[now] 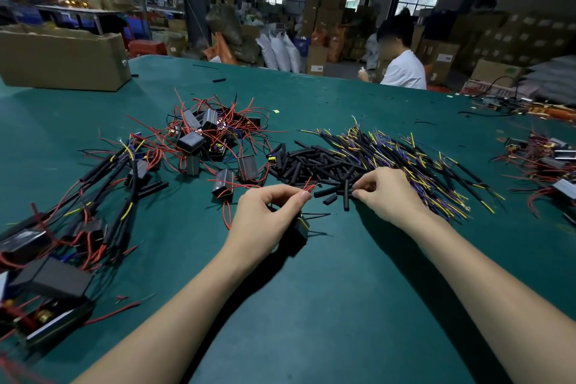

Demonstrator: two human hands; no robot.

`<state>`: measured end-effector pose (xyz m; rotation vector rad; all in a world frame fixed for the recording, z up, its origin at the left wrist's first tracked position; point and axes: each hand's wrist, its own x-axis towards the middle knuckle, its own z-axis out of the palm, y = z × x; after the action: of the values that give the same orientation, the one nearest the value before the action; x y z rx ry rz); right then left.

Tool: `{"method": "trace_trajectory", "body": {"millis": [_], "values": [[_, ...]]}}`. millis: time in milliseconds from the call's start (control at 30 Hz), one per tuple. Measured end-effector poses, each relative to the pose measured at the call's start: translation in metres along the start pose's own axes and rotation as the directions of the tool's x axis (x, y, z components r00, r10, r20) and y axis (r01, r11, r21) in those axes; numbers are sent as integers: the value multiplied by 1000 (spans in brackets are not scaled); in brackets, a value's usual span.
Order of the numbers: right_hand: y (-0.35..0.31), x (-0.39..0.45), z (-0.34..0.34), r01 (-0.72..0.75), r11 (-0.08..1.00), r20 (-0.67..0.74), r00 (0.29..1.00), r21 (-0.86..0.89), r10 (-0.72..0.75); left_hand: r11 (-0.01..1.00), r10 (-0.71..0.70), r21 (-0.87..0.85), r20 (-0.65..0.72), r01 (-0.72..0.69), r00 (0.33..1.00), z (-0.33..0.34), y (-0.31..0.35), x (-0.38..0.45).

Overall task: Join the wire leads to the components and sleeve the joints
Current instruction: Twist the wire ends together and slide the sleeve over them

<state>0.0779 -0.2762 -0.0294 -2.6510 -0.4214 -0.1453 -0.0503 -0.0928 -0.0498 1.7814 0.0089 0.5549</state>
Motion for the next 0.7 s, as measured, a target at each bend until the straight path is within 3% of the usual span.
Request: {"method": "trace_trajectory", "body": {"millis": [233,700], "values": [[-3,4,4,144,979,32,989,-143,-141,1000,3,-3,3,-3,1000,0,0,0],[-13,11,0,58,998,122,991,-10,-56,1000,1,14,4,-1,1000,-1,0,0]]}}
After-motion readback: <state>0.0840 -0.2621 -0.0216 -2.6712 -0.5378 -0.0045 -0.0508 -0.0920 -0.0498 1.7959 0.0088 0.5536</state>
